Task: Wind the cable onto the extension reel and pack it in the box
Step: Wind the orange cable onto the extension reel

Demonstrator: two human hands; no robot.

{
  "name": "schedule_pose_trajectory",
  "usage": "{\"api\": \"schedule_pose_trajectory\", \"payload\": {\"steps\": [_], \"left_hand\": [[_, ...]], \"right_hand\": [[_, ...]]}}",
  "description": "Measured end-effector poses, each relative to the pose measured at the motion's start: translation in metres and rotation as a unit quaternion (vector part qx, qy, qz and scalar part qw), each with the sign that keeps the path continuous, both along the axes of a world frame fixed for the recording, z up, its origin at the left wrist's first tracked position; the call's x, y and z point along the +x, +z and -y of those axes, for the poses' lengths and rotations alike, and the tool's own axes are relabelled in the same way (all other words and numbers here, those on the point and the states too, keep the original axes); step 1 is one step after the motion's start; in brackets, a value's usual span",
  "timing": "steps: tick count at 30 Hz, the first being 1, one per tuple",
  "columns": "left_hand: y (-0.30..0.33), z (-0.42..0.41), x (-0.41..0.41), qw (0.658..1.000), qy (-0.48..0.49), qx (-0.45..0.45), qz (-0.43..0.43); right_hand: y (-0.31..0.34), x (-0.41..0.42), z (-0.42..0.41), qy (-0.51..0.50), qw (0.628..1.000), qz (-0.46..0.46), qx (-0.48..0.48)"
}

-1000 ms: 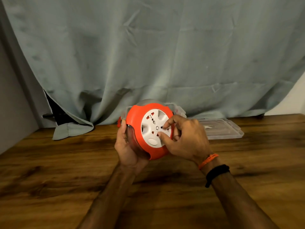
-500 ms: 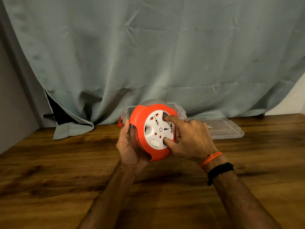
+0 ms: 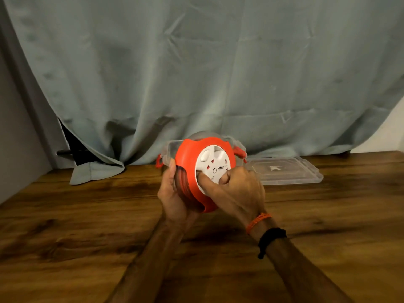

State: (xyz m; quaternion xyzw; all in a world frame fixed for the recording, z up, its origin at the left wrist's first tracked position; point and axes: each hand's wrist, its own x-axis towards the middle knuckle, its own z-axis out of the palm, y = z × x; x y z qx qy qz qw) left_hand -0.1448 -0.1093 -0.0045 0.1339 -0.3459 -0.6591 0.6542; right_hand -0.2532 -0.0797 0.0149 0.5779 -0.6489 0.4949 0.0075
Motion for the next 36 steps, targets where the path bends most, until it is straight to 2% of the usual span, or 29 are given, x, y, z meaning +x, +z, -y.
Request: {"api": "schedule_pose_trajectory", "payload": {"steps": [2,4,10,14,17,23,27,36], "left_hand": [[-0.001,0.000,0.000,1.000,0.007,-0.003,0.006],[-0.001,0.000,0.000,1.000,-0.002,0.007,0.006],[0.002,0.001,0.005,0.999,-0.028,0.018,-0.028],[0.005,-0.001,0.010,0.999,-0.048,0.012,-0.019],[0.003,0.002,0.011,0.997,-0.071,0.009,-0.025],[-0.001,0.003,0.010,0.996,-0.093,0.011,-0.003],[0.001,0.001,0.010,0.995,-0.097,0.025,-0.007],[-0.003,0.000,0.009,0.996,-0.081,-0.005,0.027]], "right_hand": [[0.000,0.003,0.001,-0.006,0.999,0.040,0.026],[-0.001,0.003,0.001,-0.001,0.999,0.035,0.029],[0.004,-0.009,0.000,0.068,0.996,-0.059,-0.012],[0.011,-0.028,0.003,0.106,0.983,-0.141,-0.053],[0.015,-0.036,0.001,0.139,0.970,-0.196,-0.046],[0.016,-0.038,0.000,0.117,0.961,-0.246,-0.039],[0.013,-0.038,-0.001,0.104,0.961,-0.255,-0.038],[0.008,-0.037,-0.002,0.062,0.961,-0.264,-0.043]]}}
